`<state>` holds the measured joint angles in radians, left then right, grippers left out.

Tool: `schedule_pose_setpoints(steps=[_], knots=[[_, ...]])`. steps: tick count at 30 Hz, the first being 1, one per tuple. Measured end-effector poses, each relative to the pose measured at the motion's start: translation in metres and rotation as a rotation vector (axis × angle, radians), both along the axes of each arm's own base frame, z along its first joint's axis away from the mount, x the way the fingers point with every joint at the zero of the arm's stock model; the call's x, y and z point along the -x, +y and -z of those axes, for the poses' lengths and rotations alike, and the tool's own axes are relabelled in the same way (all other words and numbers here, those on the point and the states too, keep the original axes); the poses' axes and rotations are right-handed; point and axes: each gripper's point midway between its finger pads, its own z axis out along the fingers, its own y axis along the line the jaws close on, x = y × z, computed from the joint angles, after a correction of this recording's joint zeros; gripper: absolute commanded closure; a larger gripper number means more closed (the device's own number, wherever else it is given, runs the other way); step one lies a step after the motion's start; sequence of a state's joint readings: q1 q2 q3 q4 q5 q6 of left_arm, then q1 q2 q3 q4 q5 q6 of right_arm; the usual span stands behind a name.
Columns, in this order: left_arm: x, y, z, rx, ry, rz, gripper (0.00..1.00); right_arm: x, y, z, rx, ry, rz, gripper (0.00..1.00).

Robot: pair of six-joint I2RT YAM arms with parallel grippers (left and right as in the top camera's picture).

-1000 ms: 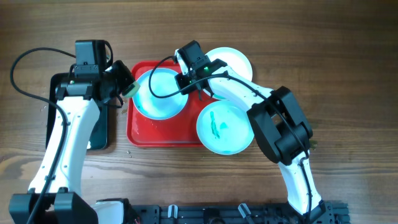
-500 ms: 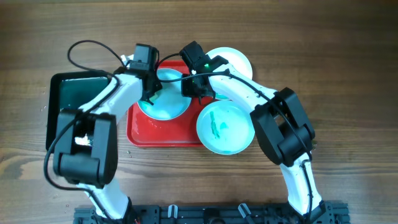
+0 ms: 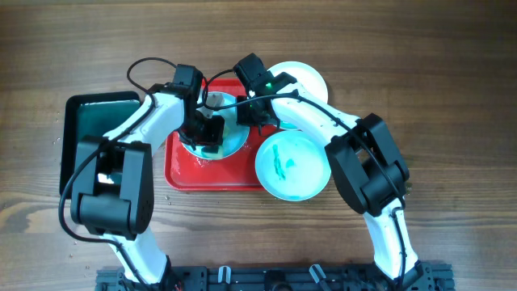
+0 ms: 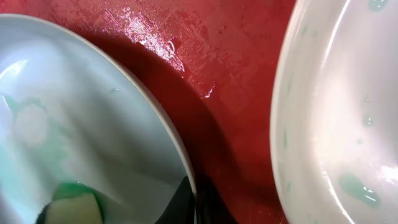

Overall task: Clean dirty plates on tray and stack at the side
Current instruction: 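Scrub the plate once more with the sponge in the left gripper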

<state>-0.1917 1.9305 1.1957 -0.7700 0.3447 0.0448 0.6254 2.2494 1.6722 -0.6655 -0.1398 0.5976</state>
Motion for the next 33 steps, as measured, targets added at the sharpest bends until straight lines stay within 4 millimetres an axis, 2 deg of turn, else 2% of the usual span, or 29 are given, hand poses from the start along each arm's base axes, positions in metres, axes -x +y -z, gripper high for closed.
schedule_pose_setpoints(steps=[3, 7, 9, 10, 12, 16, 19, 22, 24, 26, 27, 29, 32, 33], knots=[[-0.007, 0.003, 0.003, -0.033, -0.014, -0.069, 0.96, -0.002, 0.000, 0.000, 0.000, -0.009, 0.003, 0.96], [-0.019, 0.018, 0.003, -0.173, -0.016, -0.351, 0.96, -0.004, 0.003, -0.002, -0.016, -0.015, 0.004, 0.96], [-0.025, 0.040, 0.003, -0.285, -0.028, -0.569, 0.96, -0.002, 0.005, -0.001, -0.021, -0.010, 0.001, 0.96], [-0.026, 0.058, 0.002, -0.372, -0.051, -0.706, 0.96, -0.002, 0.005, -0.001, -0.021, -0.010, 0.001, 0.96], [-0.027, 0.077, 0.000, -0.451, -0.088, -0.824, 0.96, -0.002, 0.005, -0.001, -0.021, -0.010, 0.001, 0.96], [-0.028, 0.087, 0.000, -0.493, -0.115, -0.962, 0.96, 0.000, 0.008, -0.002, -0.027, -0.005, -0.005, 0.96], [-0.026, 0.085, 0.001, -0.486, -0.100, -0.972, 0.96, 0.000, 0.008, -0.002, -0.028, -0.005, -0.006, 0.96], [-0.029, 0.076, 0.003, -0.451, -0.094, -0.778, 0.96, 0.000, 0.008, -0.001, -0.025, -0.006, -0.005, 0.96], [-0.035, 0.062, 0.003, -0.363, -0.097, -0.616, 0.96, -0.002, 0.005, -0.001, -0.015, -0.012, 0.001, 0.96], [-0.048, 0.031, -0.001, -0.193, -0.123, -0.447, 0.96, -0.007, -0.002, -0.001, -0.003, -0.020, 0.020, 0.96], [-0.050, 0.019, -0.001, -0.131, -0.127, -0.392, 0.96, -0.008, -0.004, 0.000, 0.001, -0.020, 0.023, 0.96], [-0.054, 0.008, -0.001, -0.077, -0.145, -0.352, 0.96, -0.008, -0.005, 0.000, 0.004, -0.022, 0.024, 0.96], [-0.053, 0.019, -0.003, -0.140, -0.112, -0.438, 0.96, -0.008, -0.005, 0.000, 0.006, -0.022, 0.024, 0.96], [-0.048, 0.035, -0.007, -0.223, -0.087, -0.486, 0.96, -0.008, -0.005, 0.000, 0.006, -0.022, 0.024, 0.96]])
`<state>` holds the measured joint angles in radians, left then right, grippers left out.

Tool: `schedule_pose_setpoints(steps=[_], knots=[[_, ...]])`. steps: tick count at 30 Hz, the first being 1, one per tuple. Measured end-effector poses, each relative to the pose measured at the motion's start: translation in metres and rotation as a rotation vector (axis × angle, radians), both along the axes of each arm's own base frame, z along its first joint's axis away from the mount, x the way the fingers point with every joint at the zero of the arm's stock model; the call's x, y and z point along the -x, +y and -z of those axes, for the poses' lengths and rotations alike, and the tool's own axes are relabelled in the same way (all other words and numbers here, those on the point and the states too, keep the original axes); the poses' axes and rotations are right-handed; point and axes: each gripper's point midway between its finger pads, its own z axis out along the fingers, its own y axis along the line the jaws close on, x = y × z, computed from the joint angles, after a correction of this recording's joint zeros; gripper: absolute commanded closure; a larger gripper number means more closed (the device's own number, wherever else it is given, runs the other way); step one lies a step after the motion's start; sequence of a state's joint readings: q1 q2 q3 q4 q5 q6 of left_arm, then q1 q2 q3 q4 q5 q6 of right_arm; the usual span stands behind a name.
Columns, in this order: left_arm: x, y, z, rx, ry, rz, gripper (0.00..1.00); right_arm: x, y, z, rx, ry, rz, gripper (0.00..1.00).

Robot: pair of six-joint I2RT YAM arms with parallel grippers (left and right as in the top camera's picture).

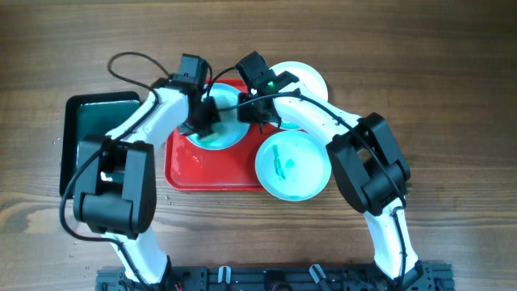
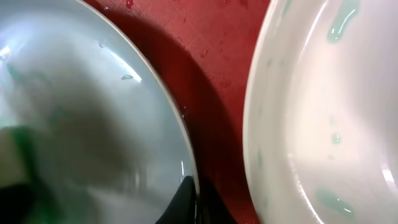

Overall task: Clean dirty plates on tray and stack at the side
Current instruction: 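Scrub the plate once more with the sponge in the left gripper, then carry the cleaned plate with the right gripper to the table's right side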

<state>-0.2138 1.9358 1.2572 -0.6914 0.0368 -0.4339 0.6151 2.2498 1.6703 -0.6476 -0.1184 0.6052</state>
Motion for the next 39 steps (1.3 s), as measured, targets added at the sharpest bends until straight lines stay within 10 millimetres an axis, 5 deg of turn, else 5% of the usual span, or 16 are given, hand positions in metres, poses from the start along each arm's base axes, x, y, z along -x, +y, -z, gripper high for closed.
schedule_pose_setpoints(steps=[3, 4, 5, 7, 10, 12, 16, 22, 28, 32, 34, 36, 39], knots=[[-0.023, 0.040, -0.036, -0.103, -0.046, -0.139, 0.96, 0.000, 0.000, 0.000, 0.000, -0.001, 0.000, 0.96], [-0.037, 0.047, -0.059, -0.105, -0.098, -0.167, 0.96, -0.001, 0.000, 0.000, 0.001, -0.004, -0.006, 0.96], [-0.053, 0.061, -0.107, -0.102, -0.198, -0.212, 0.96, -0.001, 0.001, -0.001, 0.003, -0.014, -0.027, 0.96], [-0.050, 0.076, -0.175, -0.090, -0.320, -0.253, 0.96, -0.001, 0.001, -0.001, 0.014, -0.027, -0.075, 0.96], [-0.035, 0.087, -0.211, -0.079, -0.382, -0.280, 0.96, 0.002, -0.010, -0.011, 0.104, -0.074, -0.148, 0.96], [-0.042, 0.091, -0.214, -0.075, -0.409, -0.293, 0.96, -0.001, -0.027, -0.039, 0.267, -0.189, -0.172, 0.96], [-0.048, 0.093, -0.199, -0.078, -0.378, -0.306, 0.96, 0.011, -0.034, -0.154, 0.655, -0.614, -0.146, 0.96], [-0.046, 0.093, -0.193, -0.064, -0.355, -0.351, 0.96, 0.053, -0.020, -0.219, 0.975, -0.938, -0.083, 0.96], [-0.043, 0.093, -0.191, -0.066, -0.341, -0.353, 0.96, 0.059, -0.021, -0.237, 1.041, -1.015, -0.041, 0.96], [-0.039, 0.086, -0.188, -0.032, -0.315, -0.341, 0.96, 0.055, -0.014, -0.181, 0.786, -0.746, -0.168, 0.96], [-0.041, 0.073, -0.188, 0.044, -0.306, -0.318, 0.96, 0.045, -0.036, -0.171, 0.585, -0.556, -0.147, 0.96], [-0.047, 0.056, -0.193, 0.139, -0.320, -0.285, 0.96, 0.028, -0.077, -0.200, 0.328, -0.442, -0.049, 0.96], [-0.047, 0.049, -0.194, 0.177, -0.316, -0.274, 0.96, 0.010, -0.198, -0.238, 0.168, -0.342, 0.220, 0.96]])
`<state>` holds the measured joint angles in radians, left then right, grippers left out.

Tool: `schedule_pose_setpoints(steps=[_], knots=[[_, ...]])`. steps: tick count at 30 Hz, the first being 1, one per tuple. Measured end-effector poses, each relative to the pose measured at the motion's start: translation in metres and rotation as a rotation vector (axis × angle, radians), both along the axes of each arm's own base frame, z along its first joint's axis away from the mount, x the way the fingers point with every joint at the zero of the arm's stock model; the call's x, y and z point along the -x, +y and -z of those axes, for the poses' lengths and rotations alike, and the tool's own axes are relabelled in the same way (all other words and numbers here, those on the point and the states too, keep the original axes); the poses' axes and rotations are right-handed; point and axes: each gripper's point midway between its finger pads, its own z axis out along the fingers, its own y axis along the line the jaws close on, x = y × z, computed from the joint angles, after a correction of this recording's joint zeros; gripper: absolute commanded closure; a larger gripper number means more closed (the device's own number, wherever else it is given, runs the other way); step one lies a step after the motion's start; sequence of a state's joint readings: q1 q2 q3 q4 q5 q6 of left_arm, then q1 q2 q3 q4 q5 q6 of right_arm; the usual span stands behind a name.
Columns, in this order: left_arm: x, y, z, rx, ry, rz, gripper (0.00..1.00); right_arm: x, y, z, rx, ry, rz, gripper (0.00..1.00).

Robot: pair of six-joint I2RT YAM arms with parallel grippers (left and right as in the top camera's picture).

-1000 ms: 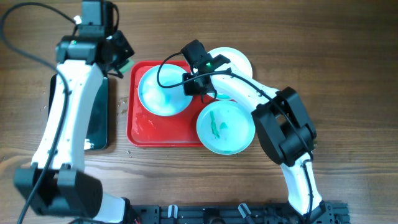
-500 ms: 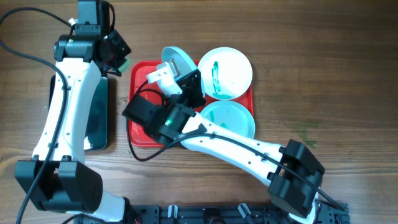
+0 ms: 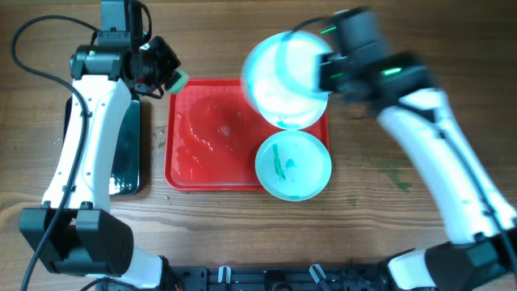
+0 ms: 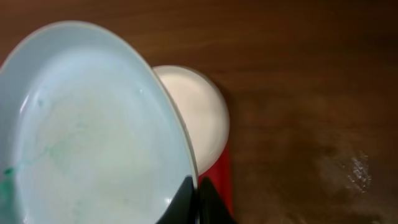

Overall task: Clean dirty plates on tray and stack at the side
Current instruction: 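Carry the cleaned plate with the right gripper to the table's right side, then grasp the lower-right white plate with the right gripper and drag it left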

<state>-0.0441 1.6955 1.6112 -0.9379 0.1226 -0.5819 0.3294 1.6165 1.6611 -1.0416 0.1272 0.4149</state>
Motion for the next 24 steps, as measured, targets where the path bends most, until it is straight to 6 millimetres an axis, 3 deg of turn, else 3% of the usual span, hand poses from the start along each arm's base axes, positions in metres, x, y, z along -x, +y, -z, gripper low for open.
schedule_pose_setpoints(steps=[2, 4, 5, 8, 10, 11, 12, 13, 14, 18, 20, 22, 23, 24], knots=[[0.000, 0.000, 0.000, -0.002, 0.000, -0.001, 0.96, -0.001, -0.081, 0.014, -0.040, 0.073, 0.188, 0.96], [0.000, 0.001, 0.000, -0.006, 0.001, -0.003, 0.96, 0.008, -0.132, 0.050, -0.051, 0.144, 0.316, 0.96], [0.000, 0.002, 0.001, -0.008, 0.002, -0.005, 0.96, 0.012, -0.144, 0.061, -0.052, 0.166, 0.348, 0.96], [0.000, 0.004, 0.001, -0.020, 0.001, -0.012, 0.96, 0.048, -0.201, 0.152, -0.078, 0.263, 0.523, 0.96], [0.003, 0.005, 0.003, -0.024, 0.016, -0.014, 0.96, 0.059, -0.212, 0.179, -0.079, 0.265, 0.564, 0.96], [0.006, 0.005, 0.005, -0.025, 0.032, -0.014, 0.96, 0.062, -0.214, 0.193, -0.083, 0.254, 0.578, 0.96], [0.007, 0.005, 0.005, -0.026, 0.035, -0.014, 0.96, 0.065, -0.213, 0.201, -0.085, 0.248, 0.581, 0.87], [0.008, 0.005, 0.006, -0.026, 0.040, -0.014, 0.96, 0.066, -0.213, 0.208, -0.086, 0.237, 0.582, 0.69], [0.010, 0.005, 0.007, -0.027, 0.051, -0.014, 0.96, 0.069, -0.212, 0.215, -0.088, 0.239, 0.587, 0.64], [0.009, 0.005, 0.006, -0.026, 0.045, -0.014, 0.96, 0.084, -0.196, 0.215, -0.130, 0.334, 0.520, 0.60], [0.010, 0.006, 0.007, -0.031, 0.049, -0.012, 0.96, 0.093, -0.181, 0.185, -0.153, 0.457, 0.474, 0.59], [0.014, 0.006, 0.009, -0.045, 0.063, 0.010, 0.96, 0.066, -0.160, 0.140, -0.176, 0.394, 0.362, 0.56], [0.016, 0.006, 0.010, -0.055, 0.070, 0.028, 0.96, 0.049, -0.125, 0.114, -0.219, 0.330, 0.207, 0.56], [0.016, 0.006, 0.010, -0.060, 0.072, 0.037, 0.96, 0.052, -0.100, 0.110, -0.242, 0.346, 0.117, 0.56]])
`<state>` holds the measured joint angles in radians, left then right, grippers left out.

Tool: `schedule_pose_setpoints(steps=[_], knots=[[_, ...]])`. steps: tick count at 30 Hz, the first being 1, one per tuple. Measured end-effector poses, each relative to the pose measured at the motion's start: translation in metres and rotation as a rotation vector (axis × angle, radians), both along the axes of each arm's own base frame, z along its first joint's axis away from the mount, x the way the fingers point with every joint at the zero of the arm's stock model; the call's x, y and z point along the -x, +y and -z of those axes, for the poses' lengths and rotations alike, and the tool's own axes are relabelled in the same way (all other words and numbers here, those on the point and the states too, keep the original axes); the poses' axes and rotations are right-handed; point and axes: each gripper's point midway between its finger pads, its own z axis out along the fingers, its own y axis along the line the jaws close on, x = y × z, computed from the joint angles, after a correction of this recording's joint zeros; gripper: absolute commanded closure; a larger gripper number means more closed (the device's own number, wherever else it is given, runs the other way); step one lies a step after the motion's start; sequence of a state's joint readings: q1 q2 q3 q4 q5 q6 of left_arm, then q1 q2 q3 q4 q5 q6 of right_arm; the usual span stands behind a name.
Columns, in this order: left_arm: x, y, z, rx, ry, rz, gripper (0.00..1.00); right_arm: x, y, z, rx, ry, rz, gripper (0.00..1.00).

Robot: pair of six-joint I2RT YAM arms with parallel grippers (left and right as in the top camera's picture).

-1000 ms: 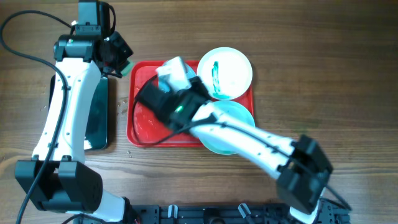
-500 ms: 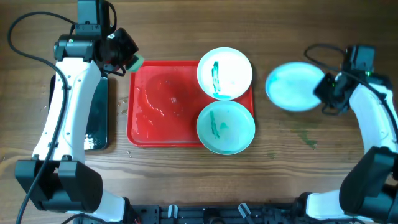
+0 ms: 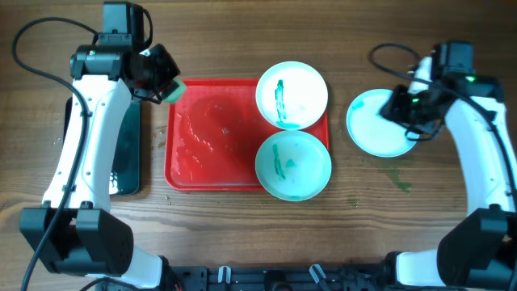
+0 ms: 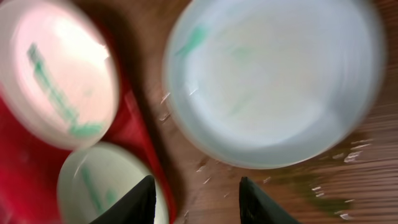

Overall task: Clean dirty plates on tray and stack at the side
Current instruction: 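Grasp the lower-right white plate with the right gripper and drag it left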

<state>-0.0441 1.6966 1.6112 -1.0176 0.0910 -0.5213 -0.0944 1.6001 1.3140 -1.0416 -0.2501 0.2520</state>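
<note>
A red tray (image 3: 210,137) holds a white plate (image 3: 292,94) streaked with green and a pale blue plate (image 3: 293,166) smeared with green. A third pale blue plate (image 3: 378,123), nearly free of green, lies on the wood right of the tray. My right gripper (image 3: 406,113) hovers over that plate's right side, open and empty. In the right wrist view the gripper (image 4: 198,202) is spread above bare wood, with the plate (image 4: 273,81) beyond it. My left gripper (image 3: 155,74) is up at the tray's back left corner, shut on a green sponge (image 3: 173,90).
A dark basin (image 3: 121,153) lies along the left of the tray, under the left arm. Wet patches shine on the tray's bare left half. A faint green stain (image 3: 397,176) marks the wood in front of the set-down plate.
The right gripper held the pale blue plate in the air over the tray's back right. Now that plate lies on the table right of the tray and the gripper is open. The left arm stays put.
At first the left gripper pressed the sponge on a pale blue plate on the tray while the right gripper held its rim. Later the sponge was at the tray's back left and the plate was lifted. Now the plate rests beside the tray.
</note>
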Motion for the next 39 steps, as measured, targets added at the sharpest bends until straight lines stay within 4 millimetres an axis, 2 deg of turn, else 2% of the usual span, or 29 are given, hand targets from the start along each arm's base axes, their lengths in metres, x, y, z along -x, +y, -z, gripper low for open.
schedule_pose_setpoints(steps=[2, 5, 8, 12, 14, 15, 16, 17, 18, 23, 27, 29, 31, 35, 37, 39], knots=[[0.003, 0.000, 0.002, -0.020, 0.010, 0.037, 0.96, 0.017, 0.048, 0.004, -0.030, 0.052, -0.174, 0.56], [0.003, 0.001, 0.002, -0.033, 0.008, 0.057, 0.96, 0.030, 0.083, 0.019, 0.012, 0.094, -0.320, 0.58], [0.003, 0.001, 0.002, -0.036, 0.008, 0.063, 0.96, 0.045, 0.099, 0.049, 0.053, 0.131, -0.397, 0.58], [0.003, 0.001, 0.002, -0.036, 0.008, 0.063, 0.96, 0.066, 0.098, 0.102, 0.132, 0.183, -0.421, 0.64], [0.004, 0.001, 0.002, -0.037, 0.012, 0.063, 0.96, 0.072, 0.096, 0.113, 0.144, 0.193, -0.414, 0.67], [0.005, 0.001, 0.002, -0.037, 0.014, 0.064, 0.96, 0.073, 0.096, 0.118, 0.146, 0.190, -0.409, 0.74], [0.005, 0.001, 0.002, -0.040, 0.014, 0.064, 0.96, 0.077, 0.095, 0.122, 0.146, 0.197, -0.403, 0.85], [0.005, 0.001, 0.002, -0.040, 0.014, 0.064, 0.96, 0.079, 0.094, 0.124, 0.145, 0.202, -0.396, 0.90], [0.005, 0.001, 0.003, -0.040, 0.014, 0.064, 0.96, 0.079, 0.096, 0.124, 0.135, 0.200, -0.388, 0.95], [0.005, 0.001, 0.003, -0.040, 0.014, 0.064, 0.96, 0.079, 0.098, 0.122, 0.129, 0.207, -0.373, 0.96], [0.005, 0.002, 0.003, -0.041, 0.015, 0.064, 0.96, 0.099, 0.091, 0.109, 0.148, 0.318, -0.377, 0.96], [0.005, 0.001, 0.002, -0.040, 0.014, 0.064, 0.96, 0.097, 0.097, 0.096, 0.158, 0.309, -0.388, 0.96], [0.005, 0.001, 0.003, -0.040, 0.015, 0.064, 0.96, 0.078, 0.145, 0.070, 0.135, 0.155, -0.447, 0.96], [0.004, 0.001, 0.002, -0.040, 0.012, 0.063, 0.96, 0.045, 0.215, 0.053, 0.090, -0.106, -0.391, 0.96], [0.004, 0.002, 0.002, -0.041, 0.009, 0.063, 0.96, 0.025, 0.248, 0.057, 0.061, -0.160, -0.362, 0.96], [0.003, 0.002, 0.002, -0.040, 0.008, 0.063, 0.96, 0.005, 0.278, 0.075, 0.071, -0.152, -0.357, 0.96]])
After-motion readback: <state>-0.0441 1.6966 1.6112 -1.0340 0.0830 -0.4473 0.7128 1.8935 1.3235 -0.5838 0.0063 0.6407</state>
